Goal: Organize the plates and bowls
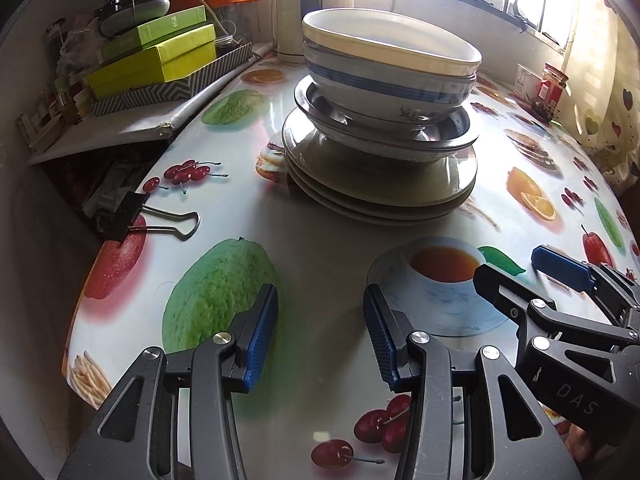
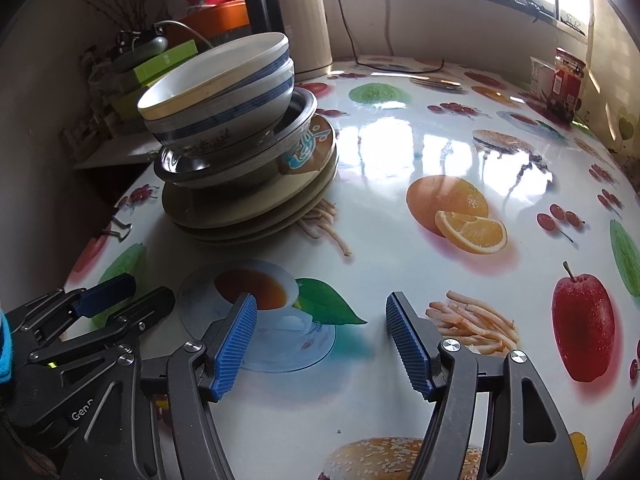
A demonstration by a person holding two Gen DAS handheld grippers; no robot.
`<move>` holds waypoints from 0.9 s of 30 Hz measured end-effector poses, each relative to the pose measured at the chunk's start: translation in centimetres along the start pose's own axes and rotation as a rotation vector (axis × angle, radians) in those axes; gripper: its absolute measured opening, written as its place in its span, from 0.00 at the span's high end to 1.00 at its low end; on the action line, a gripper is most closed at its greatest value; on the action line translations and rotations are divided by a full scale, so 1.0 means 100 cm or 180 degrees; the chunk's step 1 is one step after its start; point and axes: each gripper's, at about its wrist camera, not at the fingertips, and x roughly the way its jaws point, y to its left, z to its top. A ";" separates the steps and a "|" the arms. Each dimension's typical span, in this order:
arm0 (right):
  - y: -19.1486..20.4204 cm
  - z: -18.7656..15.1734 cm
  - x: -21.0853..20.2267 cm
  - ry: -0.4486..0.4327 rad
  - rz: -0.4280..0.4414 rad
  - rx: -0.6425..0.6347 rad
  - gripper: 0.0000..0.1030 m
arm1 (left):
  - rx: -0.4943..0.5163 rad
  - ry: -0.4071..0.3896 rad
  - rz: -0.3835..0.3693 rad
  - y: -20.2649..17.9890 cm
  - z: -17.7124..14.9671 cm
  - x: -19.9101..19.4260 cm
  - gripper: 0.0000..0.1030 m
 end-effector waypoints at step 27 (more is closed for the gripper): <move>0.002 -0.006 0.005 -0.0037 -0.0413 -0.0100 0.16 | -0.0102 -0.0058 0.0057 0.004 -0.001 0.002 0.46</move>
